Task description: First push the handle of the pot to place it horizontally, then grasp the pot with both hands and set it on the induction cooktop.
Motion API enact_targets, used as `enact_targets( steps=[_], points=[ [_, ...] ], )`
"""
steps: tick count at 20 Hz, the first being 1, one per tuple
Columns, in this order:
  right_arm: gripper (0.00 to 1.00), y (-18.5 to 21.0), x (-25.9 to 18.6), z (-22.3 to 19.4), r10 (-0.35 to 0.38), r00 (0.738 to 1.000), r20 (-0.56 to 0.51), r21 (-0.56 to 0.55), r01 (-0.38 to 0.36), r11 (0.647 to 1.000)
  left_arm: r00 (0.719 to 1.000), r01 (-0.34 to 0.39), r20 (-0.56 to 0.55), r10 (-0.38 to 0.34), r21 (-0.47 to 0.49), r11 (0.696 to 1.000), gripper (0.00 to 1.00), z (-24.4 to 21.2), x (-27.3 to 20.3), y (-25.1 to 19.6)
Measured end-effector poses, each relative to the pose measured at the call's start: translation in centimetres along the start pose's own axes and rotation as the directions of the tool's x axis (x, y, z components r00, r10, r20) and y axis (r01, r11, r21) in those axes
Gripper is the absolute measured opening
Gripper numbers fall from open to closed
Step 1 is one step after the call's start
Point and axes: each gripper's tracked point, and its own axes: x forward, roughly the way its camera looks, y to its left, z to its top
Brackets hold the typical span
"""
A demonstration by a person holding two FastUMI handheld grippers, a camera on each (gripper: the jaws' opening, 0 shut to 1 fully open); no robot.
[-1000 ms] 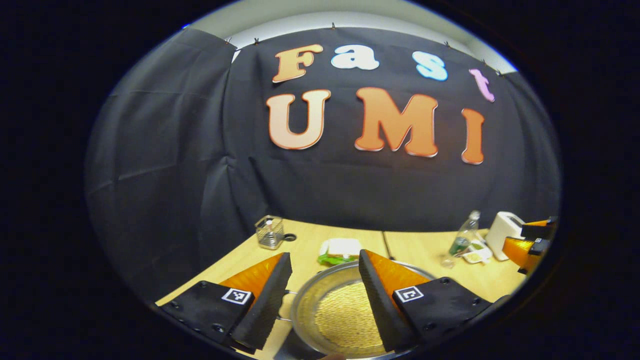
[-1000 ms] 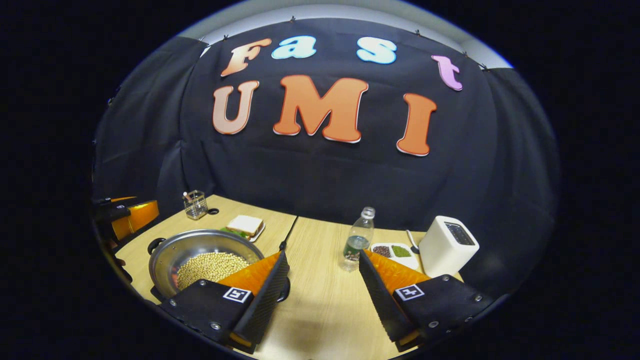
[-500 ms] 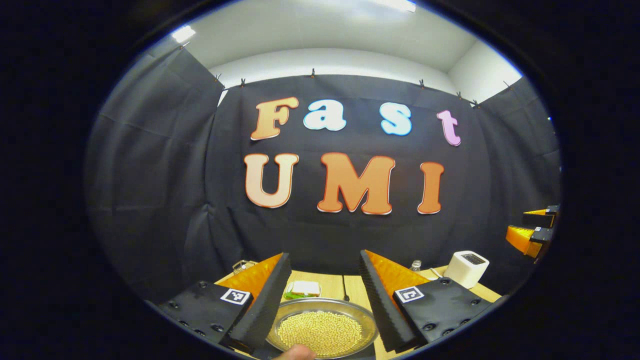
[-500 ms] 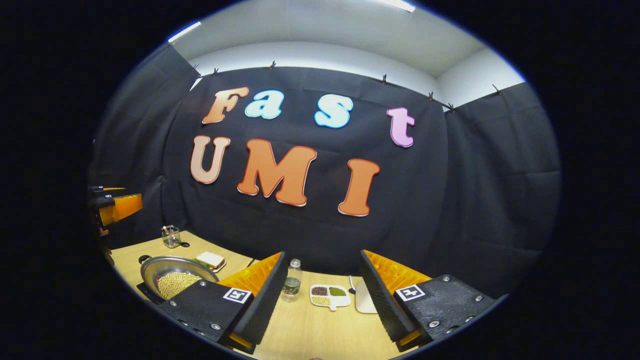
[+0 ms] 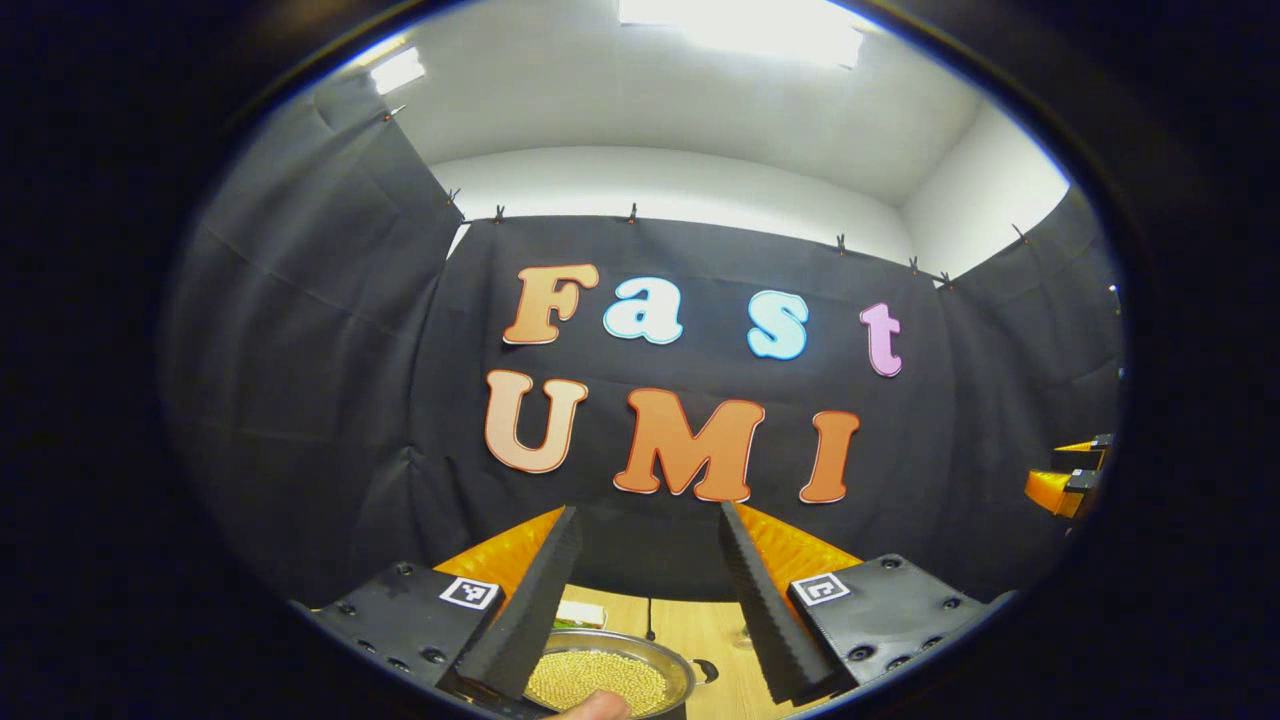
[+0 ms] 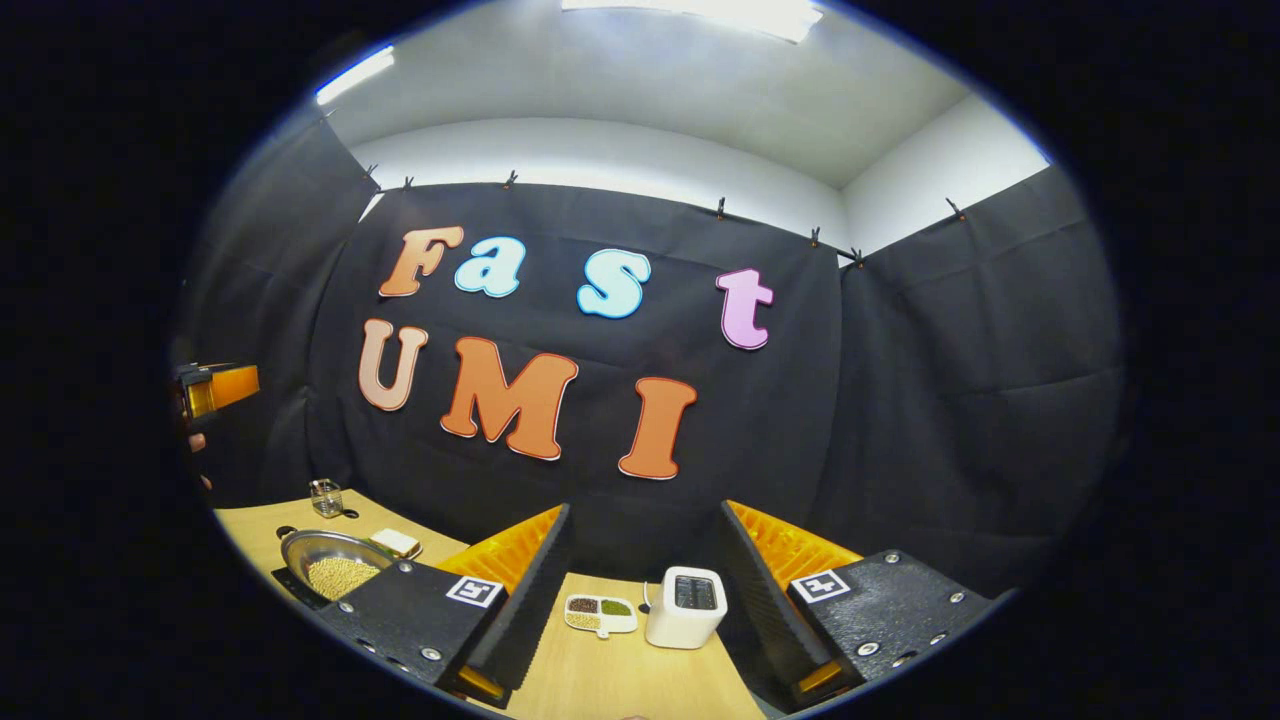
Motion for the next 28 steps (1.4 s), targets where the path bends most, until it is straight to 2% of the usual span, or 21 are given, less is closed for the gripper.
enact_targets(
  steps=[2,5,7,8,9,10,12,15,19,21,24,28],
  points=[
    [0.90,-1.3,-0.8,1.7,-0.006,0.999,0.033,-0.001,0.006,1.000,0.998,-0.043,0.042,0.041,0.048,0.998,0.94,1.9,-1.2,1.6],
    [0.89,-1.8,-1.8,3.7,0.004,0.997,0.077,0.011,-0.005,1.000,0.997,-0.028,0.069,0.027,0.013,1.000,0.91,3.4,-2.1,1.8],
    [0.89,-2.3,-2.3,4.5,0.002,0.996,0.093,0.009,-0.003,1.000,0.996,-0.022,0.082,0.022,0.002,1.000,0.94,4.6,-2.8,2.2],
    [0.94,-2.2,-2.4,5.0,0.006,0.994,0.110,0.007,-0.007,1.000,0.995,-0.033,0.098,0.033,-0.001,0.999,0.94,5.2,-3.2,2.8],
    [0.89,-2.2,-2.3,5.5,0.008,0.991,0.132,0.004,-0.008,1.000,0.992,-0.045,0.119,0.047,-0.014,0.999,0.94,5.6,-3.3,3.2],
    [0.89,-2.5,-2.3,6.2,0.003,0.987,0.158,-0.003,-0.003,1.000,0.990,-0.051,0.130,0.053,-0.013,0.999,0.94,5.7,-3.4,3.2],
    [0.89,-2.7,-1.8,6.4,-0.004,0.986,0.169,-0.007,0.005,1.000,0.991,-0.047,0.129,0.048,-0.008,0.999,0.96,5.2,-3.2,2.7],
    [0.89,-2.0,-1.9,5.4,0.031,0.991,0.132,0.006,-0.032,0.999,0.991,-0.045,0.130,0.044,0.007,0.999,0.95,5.2,-3.1,2.5],
    [0.89,-2.7,-1.2,4.9,0.007,0.991,0.132,-0.011,-0.006,1.000,0.991,-0.062,0.121,0.059,0.022,0.998,0.97,4.7,-2.9,2.7],
    [0.89,-2.3,-1.2,4.8,0.022,0.991,0.135,-0.005,-0.022,1.000,0.991,-0.068,0.118,0.067,0.008,0.998,0.98,4.3,-2.7,2.9],
    [0.90,-1.8,-1.1,4.9,0.039,0.988,0.152,0.002,-0.039,0.999,0.992,-0.053,0.116,0.054,-0.012,0.998,0.98,3.8,-2.5,2.1],
    [0.89,-2.0,-1.4,5.6,0.032,0.986,0.166,-0.004,-0.032,0.999,0.994,-0.042,0.105,0.041,0.008,0.999,0.98,3.0,-2.5,1.6]
  ],
)
